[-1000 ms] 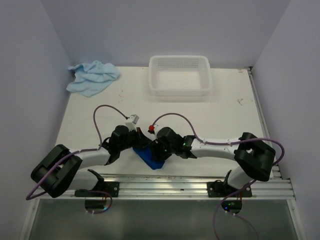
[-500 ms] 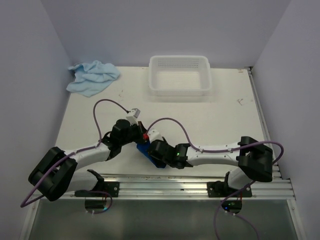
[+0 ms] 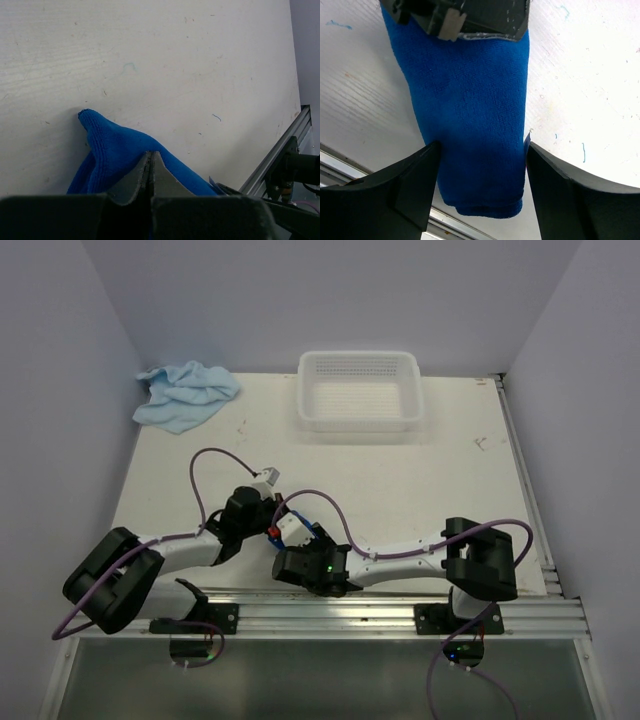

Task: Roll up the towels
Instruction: Roll the towel, then place the rolled towel into the container

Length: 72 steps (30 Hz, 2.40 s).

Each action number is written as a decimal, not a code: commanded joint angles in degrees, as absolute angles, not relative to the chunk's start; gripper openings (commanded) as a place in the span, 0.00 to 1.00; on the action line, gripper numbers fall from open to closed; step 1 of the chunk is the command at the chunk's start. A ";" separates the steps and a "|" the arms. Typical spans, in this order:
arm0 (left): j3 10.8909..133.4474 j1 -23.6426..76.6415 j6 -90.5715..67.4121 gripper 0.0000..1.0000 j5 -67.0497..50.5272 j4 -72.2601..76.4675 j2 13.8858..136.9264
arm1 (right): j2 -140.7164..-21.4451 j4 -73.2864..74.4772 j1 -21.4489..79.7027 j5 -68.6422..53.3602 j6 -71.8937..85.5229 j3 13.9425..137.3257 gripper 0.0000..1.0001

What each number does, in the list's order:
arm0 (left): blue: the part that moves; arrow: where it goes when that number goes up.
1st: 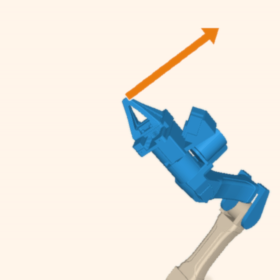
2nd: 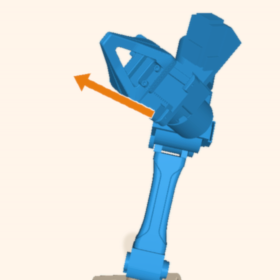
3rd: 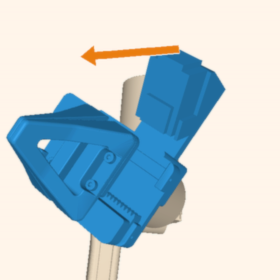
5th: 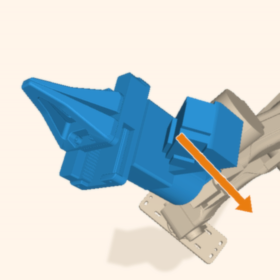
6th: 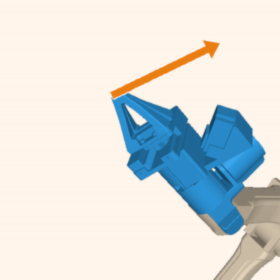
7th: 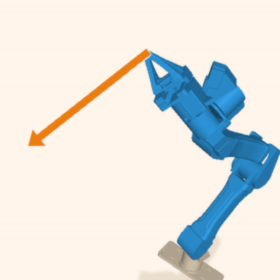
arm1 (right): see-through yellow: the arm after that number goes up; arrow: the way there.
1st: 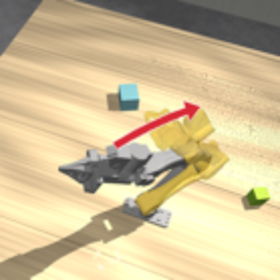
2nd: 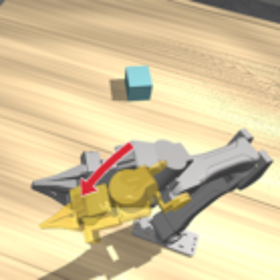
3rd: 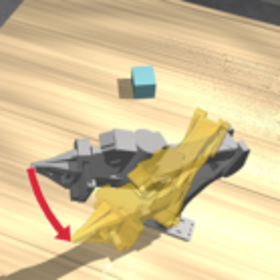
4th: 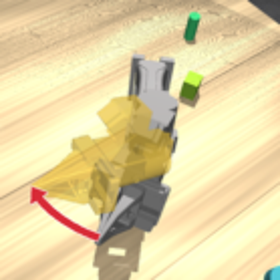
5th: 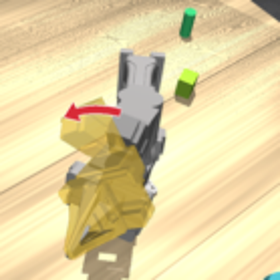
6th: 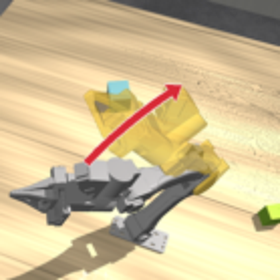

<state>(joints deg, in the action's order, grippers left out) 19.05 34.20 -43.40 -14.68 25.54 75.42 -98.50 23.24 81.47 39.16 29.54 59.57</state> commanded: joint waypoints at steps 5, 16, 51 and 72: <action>16.08 34.37 -43.77 0.00 -14.50 28.83 76.73 | -96.59 22.24 81.74 40.69 29.88 59.68 0.88; 17.31 34.36 -43.33 0.00 -14.68 28.92 77.96 | -97.73 22.50 81.30 38.15 24.97 62.22 0.99; 27.50 26.91 -35.16 0.00 -17.30 17.06 75.15 | -99.67 16.96 77.08 26.72 22.94 57.13 0.29; 34.01 19.60 -24.35 0.00 -17.23 5.02 68.30 | -88.24 18.89 63.55 19.42 18.38 54.83 0.09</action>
<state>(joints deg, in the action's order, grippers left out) 33.69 19.92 -28.29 -17.32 7.64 70.70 -89.47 17.28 64.01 20.91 21.17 51.53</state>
